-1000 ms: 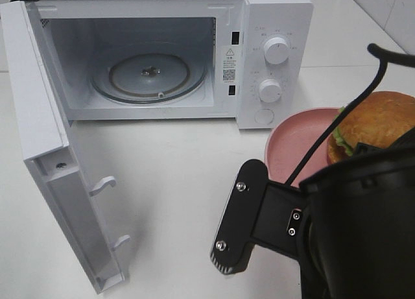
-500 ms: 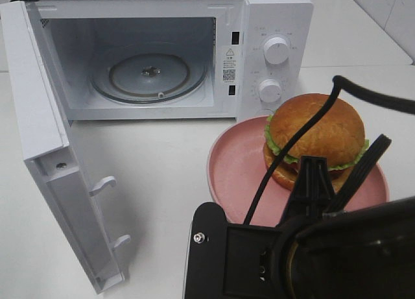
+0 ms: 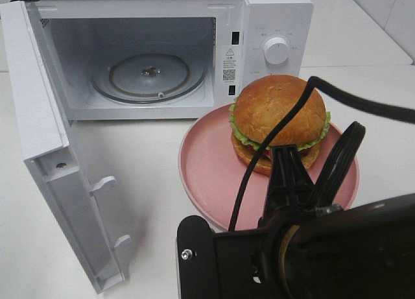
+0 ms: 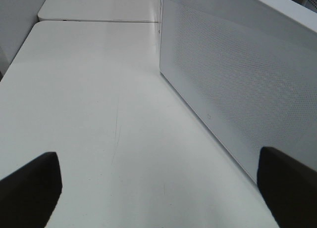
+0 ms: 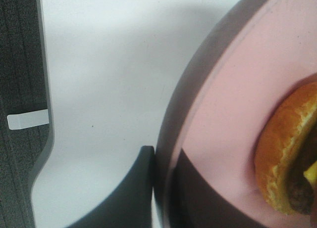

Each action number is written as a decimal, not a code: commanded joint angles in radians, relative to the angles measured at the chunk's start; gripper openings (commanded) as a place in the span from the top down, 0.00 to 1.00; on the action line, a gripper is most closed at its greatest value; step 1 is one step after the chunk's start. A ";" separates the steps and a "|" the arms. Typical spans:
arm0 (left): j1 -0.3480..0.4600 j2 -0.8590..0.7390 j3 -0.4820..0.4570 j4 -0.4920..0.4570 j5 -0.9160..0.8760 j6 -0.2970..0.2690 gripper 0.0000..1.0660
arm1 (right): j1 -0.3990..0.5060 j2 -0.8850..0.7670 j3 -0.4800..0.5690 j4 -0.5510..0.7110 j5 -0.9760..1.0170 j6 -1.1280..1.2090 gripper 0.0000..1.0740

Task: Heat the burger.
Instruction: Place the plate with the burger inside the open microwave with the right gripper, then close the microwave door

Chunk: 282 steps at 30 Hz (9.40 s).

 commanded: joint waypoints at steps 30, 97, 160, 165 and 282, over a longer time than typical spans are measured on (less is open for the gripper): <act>-0.004 -0.018 0.003 -0.002 -0.015 0.001 0.06 | -0.237 -0.008 -0.003 -0.172 -0.351 -0.390 0.99; -0.004 -0.018 0.003 -0.002 -0.015 0.001 0.06 | -0.651 0.184 -0.163 0.665 -0.829 -1.641 1.00; -0.003 -0.018 0.003 -0.002 -0.015 0.001 0.06 | -0.697 0.709 -0.957 0.385 -0.533 -1.254 1.00; -0.003 -0.018 0.003 -0.002 -0.015 0.001 0.06 | -0.705 0.745 -0.996 0.367 -0.534 -1.243 1.00; -0.003 -0.018 0.003 -0.002 -0.015 0.001 0.06 | -0.730 -0.163 0.034 0.453 -0.815 -0.176 0.29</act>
